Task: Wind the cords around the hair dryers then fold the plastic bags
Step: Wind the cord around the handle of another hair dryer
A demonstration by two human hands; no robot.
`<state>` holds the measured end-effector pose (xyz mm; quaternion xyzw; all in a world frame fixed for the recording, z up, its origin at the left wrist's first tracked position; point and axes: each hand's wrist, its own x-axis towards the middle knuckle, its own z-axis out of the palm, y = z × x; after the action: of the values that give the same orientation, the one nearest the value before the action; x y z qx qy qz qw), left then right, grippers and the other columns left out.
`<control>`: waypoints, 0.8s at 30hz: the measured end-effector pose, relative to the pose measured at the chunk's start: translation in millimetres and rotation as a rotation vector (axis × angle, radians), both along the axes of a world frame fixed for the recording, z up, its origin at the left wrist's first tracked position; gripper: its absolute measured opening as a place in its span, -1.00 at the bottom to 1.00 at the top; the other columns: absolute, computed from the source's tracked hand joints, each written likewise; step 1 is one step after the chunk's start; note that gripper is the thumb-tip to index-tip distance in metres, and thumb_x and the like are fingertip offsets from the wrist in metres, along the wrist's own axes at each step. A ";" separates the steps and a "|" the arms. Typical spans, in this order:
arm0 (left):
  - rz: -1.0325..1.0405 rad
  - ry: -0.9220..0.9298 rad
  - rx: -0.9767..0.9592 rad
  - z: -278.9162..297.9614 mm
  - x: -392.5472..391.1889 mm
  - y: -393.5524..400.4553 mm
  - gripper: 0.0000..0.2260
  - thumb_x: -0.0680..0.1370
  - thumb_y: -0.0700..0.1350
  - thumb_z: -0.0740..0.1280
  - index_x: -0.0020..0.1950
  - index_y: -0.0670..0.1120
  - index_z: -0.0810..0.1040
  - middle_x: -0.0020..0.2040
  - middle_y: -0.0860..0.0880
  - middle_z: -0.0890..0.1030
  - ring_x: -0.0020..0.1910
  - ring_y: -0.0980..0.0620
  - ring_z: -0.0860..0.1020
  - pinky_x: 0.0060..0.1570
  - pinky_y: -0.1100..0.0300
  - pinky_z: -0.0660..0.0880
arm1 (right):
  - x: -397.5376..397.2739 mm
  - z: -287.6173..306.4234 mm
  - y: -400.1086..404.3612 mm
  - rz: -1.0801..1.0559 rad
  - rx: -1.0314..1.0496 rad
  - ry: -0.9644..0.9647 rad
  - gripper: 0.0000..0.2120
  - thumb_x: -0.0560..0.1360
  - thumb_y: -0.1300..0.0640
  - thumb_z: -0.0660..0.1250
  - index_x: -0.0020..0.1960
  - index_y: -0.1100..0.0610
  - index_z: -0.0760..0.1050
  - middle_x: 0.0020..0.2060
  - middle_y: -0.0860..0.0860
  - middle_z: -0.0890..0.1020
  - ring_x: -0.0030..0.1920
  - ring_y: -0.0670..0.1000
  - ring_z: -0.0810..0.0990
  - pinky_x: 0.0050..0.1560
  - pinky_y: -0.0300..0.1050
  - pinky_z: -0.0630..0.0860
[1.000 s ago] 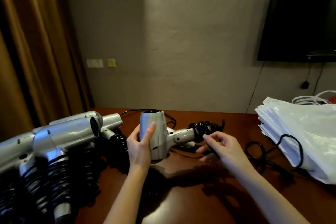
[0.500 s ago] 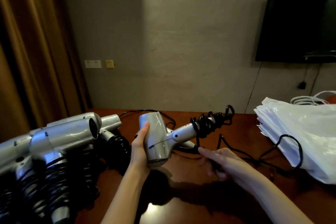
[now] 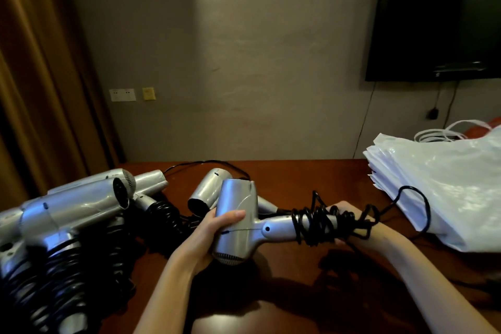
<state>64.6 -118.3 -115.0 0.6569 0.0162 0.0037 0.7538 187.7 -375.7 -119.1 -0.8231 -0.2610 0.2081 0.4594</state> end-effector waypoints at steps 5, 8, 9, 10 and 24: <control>0.033 -0.079 0.035 1.6 -1.5 -1.4 -0.35 0.12 -0.02 0.51 0.15 -0.24 0.55 -0.17 -0.14 0.68 -0.24 -0.02 0.67 -0.34 0.21 0.55 | -12.0 22.5 -8.6 0.017 -0.055 -0.133 -0.85 0.41 0.13 0.48 -0.19 0.23 0.67 -0.34 0.06 0.67 -0.36 -0.12 0.57 -0.35 -0.37 0.42; 0.021 -0.100 0.084 3.9 -1.9 -5.2 -0.54 0.17 -0.10 0.52 0.04 -0.16 0.63 -0.18 -0.11 0.69 -0.22 -0.01 0.68 -0.31 0.22 0.56 | -12.5 27.2 -17.9 0.045 0.018 -0.115 -0.85 0.34 -0.03 0.45 -0.25 0.04 0.70 -0.29 0.01 0.69 -0.23 -0.10 0.64 -0.21 -0.33 0.47; 0.034 -0.103 0.106 2.7 -0.2 -5.6 -0.52 0.15 -0.08 0.53 0.05 -0.14 0.64 -0.15 -0.12 0.70 -0.19 -0.03 0.68 -0.28 0.20 0.56 | -13.1 29.3 -21.1 0.052 0.044 -0.113 -0.84 0.33 -0.07 0.44 -0.23 0.01 0.70 -0.26 0.02 0.69 -0.20 -0.09 0.65 -0.19 -0.32 0.48; 0.052 -0.100 0.130 1.2 1.3 -6.1 -0.43 0.13 -0.03 0.54 0.11 -0.16 0.62 -0.10 -0.15 0.69 -0.13 -0.07 0.68 -0.24 0.17 0.57 | -13.5 31.9 -22.8 0.052 0.056 -0.114 -0.81 0.32 -0.12 0.45 -0.22 -0.02 0.70 -0.25 0.02 0.70 -0.19 -0.08 0.66 -0.18 -0.31 0.48; 0.234 -0.399 0.355 1.9 8.4 -12.1 -0.32 0.13 0.08 0.60 0.21 0.08 0.50 0.05 0.09 0.66 0.05 0.07 0.63 -0.03 0.21 0.55 | -28.8 49.9 -6.2 -0.237 -0.113 -0.715 -0.92 0.48 0.10 0.41 -0.10 0.05 0.69 -0.22 -0.14 0.68 -0.14 -0.18 0.61 -0.10 -0.30 0.46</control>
<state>73.0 -130.4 -113.2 0.7586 -0.0577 0.2226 0.6097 158.9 -381.9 -69.2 -0.8923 -0.2960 -0.1328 0.3140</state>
